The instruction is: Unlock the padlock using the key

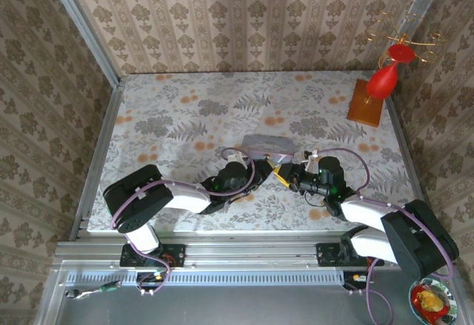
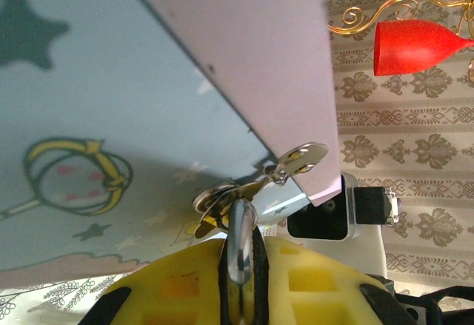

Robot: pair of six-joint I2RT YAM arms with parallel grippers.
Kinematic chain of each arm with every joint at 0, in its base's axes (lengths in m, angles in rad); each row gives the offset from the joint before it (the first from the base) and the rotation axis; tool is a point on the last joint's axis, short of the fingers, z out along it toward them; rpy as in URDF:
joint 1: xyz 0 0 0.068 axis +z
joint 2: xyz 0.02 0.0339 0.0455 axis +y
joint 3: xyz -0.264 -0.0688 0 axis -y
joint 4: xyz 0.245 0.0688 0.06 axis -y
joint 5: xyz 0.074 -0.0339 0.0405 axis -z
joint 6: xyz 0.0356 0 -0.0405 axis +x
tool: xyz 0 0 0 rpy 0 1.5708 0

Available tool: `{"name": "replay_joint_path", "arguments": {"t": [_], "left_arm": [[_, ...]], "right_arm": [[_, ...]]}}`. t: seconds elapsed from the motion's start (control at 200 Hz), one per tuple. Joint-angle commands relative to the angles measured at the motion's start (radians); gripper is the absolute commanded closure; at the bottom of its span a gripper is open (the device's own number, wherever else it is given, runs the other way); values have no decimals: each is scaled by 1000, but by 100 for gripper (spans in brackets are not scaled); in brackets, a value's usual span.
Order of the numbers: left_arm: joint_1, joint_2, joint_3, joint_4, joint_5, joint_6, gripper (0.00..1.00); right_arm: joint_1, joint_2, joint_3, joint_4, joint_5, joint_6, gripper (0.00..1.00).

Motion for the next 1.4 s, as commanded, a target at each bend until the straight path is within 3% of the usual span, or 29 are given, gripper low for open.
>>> {"name": "replay_joint_path", "arguments": {"t": [0.0,0.175,0.445,0.645,0.905,1.195,1.395], "left_arm": [[6,-38,-4,31,25,-3,100],[16,-38,-14,12,23,7,100],[95,-59,9,-192,51,177,100],[116,-8,48,-249,76,239,100],[136,38,71,-300,90,312,100],[137,57,55,-299,124,341,100],[135,55,31,-281,137,346,92]], "right_arm": [[-4,-5,-14,16,26,-16,64],[-4,-42,-17,-41,31,-42,65],[6,-282,50,-665,190,-333,67],[63,-261,106,-828,339,-408,70],[148,-15,243,-814,433,-456,77],[184,72,301,-876,567,-477,76],[206,135,340,-895,594,-497,75]]}}
